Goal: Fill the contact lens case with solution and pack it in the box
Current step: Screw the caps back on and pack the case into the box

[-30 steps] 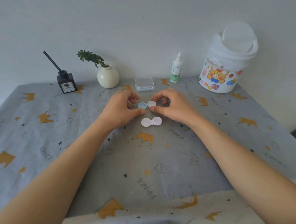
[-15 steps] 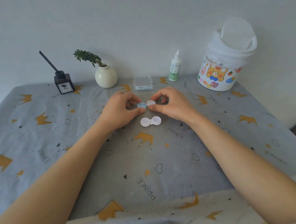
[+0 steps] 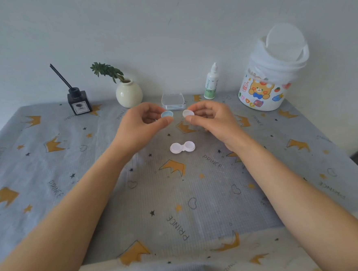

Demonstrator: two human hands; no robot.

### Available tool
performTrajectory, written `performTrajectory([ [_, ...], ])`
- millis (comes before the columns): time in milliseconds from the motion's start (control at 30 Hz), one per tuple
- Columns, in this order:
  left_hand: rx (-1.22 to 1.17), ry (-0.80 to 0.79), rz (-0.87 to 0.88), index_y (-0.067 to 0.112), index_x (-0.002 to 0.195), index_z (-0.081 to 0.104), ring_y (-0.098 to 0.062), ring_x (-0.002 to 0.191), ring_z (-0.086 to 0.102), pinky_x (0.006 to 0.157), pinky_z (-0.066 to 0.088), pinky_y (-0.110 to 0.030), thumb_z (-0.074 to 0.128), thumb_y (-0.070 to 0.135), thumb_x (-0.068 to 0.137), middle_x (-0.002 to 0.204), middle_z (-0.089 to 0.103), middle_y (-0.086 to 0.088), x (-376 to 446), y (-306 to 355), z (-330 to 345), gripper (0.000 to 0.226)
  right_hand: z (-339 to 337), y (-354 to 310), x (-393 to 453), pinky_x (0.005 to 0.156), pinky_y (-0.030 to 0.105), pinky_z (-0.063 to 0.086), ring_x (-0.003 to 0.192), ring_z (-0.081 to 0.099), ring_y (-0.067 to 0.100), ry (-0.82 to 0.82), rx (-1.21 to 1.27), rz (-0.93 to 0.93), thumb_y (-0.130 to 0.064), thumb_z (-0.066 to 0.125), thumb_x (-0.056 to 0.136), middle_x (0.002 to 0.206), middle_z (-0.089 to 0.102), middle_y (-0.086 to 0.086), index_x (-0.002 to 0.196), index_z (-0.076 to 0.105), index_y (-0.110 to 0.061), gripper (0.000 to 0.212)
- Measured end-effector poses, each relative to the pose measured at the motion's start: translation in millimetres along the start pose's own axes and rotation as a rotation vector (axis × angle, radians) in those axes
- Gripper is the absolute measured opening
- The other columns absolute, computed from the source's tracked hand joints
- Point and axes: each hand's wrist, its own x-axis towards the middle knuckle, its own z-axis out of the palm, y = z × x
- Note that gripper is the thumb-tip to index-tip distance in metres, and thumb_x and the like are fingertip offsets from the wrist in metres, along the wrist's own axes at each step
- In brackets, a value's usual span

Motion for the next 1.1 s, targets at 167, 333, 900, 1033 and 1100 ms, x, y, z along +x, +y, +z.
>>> performTrajectory([
  [167, -0.164, -0.115, -0.046, 0.03, 0.099, 0.074, -0.001, 0.08, 0.066, 0.065, 0.049, -0.013, 0.078, 0.033, 0.082, 0.087, 0.073, 0.011, -10.1, 11.2, -10.5, 0.018, -5.3, -9.3, -5.4, 0.059, 0.021, 0.046, 0.068, 0.061, 0.007, -0.041, 0.27, 0.09, -0.015, 0.081, 0.081, 0.083, 0.072, -0.004, 0.102, 0.075, -0.012, 0.022],
  [333, -0.314, -0.167, -0.072, 0.015, 0.099, 0.069, -0.011, 0.095, 0.07, 0.083, 0.054, -0.026, 0.082, 0.025, 0.077, 0.103, 0.076, 0.001, -21.6, 11.9, -17.1, 0.027, -12.9, -14.2, -14.8, 0.06, 0.02, 0.049, 0.08, 0.071, 0.014, -0.148, 0.464, 0.119, -0.007, 0.078, 0.08, 0.093, 0.076, 0.006, 0.096, 0.074, -0.008, 0.017],
  [900, -0.005, -0.125, 0.087, 0.037, 0.102, 0.074, -0.006, 0.085, 0.066, 0.081, 0.052, -0.022, 0.075, 0.04, 0.083, 0.094, 0.071, 0.008, -37.8, 0.1, -14.5, 0.019, -16.7, -4.8, -41.5, 0.055, 0.019, 0.047, 0.066, 0.061, 0.008, -0.069, 0.016, -0.107, -0.024, 0.067, 0.095, 0.086, 0.074, -0.003, 0.116, 0.073, -0.024, 0.022],
  [1033, 0.171, -0.114, 0.164, 0.036, 0.105, 0.072, -0.003, 0.084, 0.065, 0.077, 0.051, -0.014, 0.078, 0.031, 0.081, 0.099, 0.068, 0.012, -40.9, 1.5, -8.5, 0.025, -15.5, -1.0, -46.1, 0.079, 0.018, 0.052, 0.085, 0.066, 0.011, -0.057, -0.192, -0.162, -0.031, 0.078, 0.085, 0.095, 0.072, -0.008, 0.109, 0.073, -0.031, 0.025],
  [1100, 0.239, -0.107, 0.182, 0.032, 0.102, 0.072, -0.002, 0.083, 0.065, 0.076, 0.051, -0.015, 0.08, 0.028, 0.078, 0.095, 0.069, 0.013, -41.7, 1.9, -5.1, 0.025, -14.1, -0.6, -47.3, 0.076, 0.018, 0.052, 0.085, 0.066, 0.011, -0.07, -0.212, -0.17, -0.031, 0.081, 0.081, 0.095, 0.073, -0.01, 0.101, 0.073, -0.027, 0.022],
])
